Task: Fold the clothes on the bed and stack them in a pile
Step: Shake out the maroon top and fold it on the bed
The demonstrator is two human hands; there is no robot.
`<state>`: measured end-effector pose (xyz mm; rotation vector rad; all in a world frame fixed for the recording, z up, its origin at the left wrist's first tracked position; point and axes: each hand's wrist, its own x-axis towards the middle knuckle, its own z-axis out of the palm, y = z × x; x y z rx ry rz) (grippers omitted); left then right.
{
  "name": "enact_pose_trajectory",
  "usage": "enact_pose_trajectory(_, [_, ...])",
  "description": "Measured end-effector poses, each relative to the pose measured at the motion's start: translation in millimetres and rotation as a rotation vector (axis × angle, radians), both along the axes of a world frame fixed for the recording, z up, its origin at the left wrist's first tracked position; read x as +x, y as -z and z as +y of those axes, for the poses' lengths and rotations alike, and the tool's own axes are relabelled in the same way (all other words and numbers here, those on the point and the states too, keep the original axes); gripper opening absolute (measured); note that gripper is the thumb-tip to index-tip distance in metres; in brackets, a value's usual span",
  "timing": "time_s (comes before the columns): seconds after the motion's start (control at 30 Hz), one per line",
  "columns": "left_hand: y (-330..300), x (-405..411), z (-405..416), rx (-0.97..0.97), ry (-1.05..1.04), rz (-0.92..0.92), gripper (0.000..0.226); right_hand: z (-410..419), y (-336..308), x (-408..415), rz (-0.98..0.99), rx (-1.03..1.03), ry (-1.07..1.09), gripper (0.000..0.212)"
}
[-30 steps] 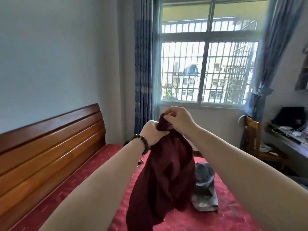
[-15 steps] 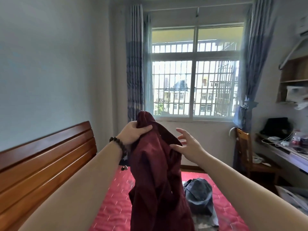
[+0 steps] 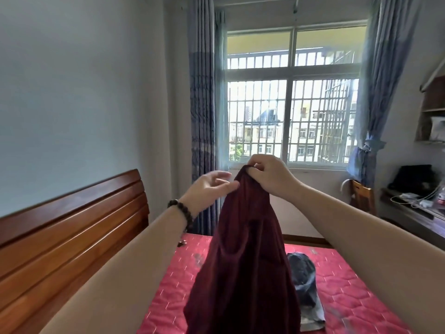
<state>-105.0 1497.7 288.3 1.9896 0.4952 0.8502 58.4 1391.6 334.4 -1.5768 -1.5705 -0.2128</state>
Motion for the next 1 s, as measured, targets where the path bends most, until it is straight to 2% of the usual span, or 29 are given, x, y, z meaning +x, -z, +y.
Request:
enact_pose_trajectory(0.1, [11,18,-14,0.136,-0.014,0.089,0.024,6,-2,-7,-0.031,-0.007,0.019,0.011])
enact_pose_trajectory(0.17, [18,19,-10,0.211,-0.112,0.147,0.021,6,-5,-1,-0.008,-0.002,0.054,0.01])
enact_pose_trajectory(0.23, [24,12,0,0.206,-0.195,0.177,0.022,3,-9,12,0.003,-0.004,0.097,0.012])
enact_pose_trajectory(0.33, [28,0,16,0.128,-0.29,0.105,0.015,-4,-11,30,-0.017,-0.097,0.115,0.013])
enact_pose_trajectory(0.4, [24,-3,24,0.117,-0.353,0.061,0.019,-10,-9,40,-0.048,-0.236,0.069,0.012])
enact_pose_trajectory(0.47, [17,-3,26,0.003,-0.322,0.018,0.022,-18,-7,50,-0.044,-0.416,-0.012,0.015])
enact_pose_trajectory(0.53, [11,-1,24,-0.127,-0.24,-0.018,0.023,-23,-4,57,-0.033,-0.504,-0.028,0.017])
enact_pose_trajectory(0.6, [7,2,19,-0.209,-0.169,-0.033,0.025,-24,-2,62,-0.05,-0.492,0.032,0.019])
enact_pose_trajectory(0.73, [2,14,12,-0.33,-0.057,-0.046,0.023,-21,2,64,-0.173,-0.316,0.215,0.027])
enact_pose_trajectory(0.8, [-2,16,10,-0.308,-0.028,0.005,0.032,-20,3,67,-0.061,-0.231,0.214,0.028])
enact_pose_trajectory(0.87, [-9,11,10,-0.228,0.045,0.084,0.052,-21,2,69,0.189,-0.192,0.146,0.026])
enact_pose_trajectory(0.93, [-15,2,13,-0.116,0.167,0.163,0.059,-21,1,69,0.378,-0.187,0.097,0.024])
enact_pose_trajectory(1.0, [-20,-8,19,-0.052,0.249,0.238,0.063,-21,0,72,0.426,-0.177,0.093,0.028])
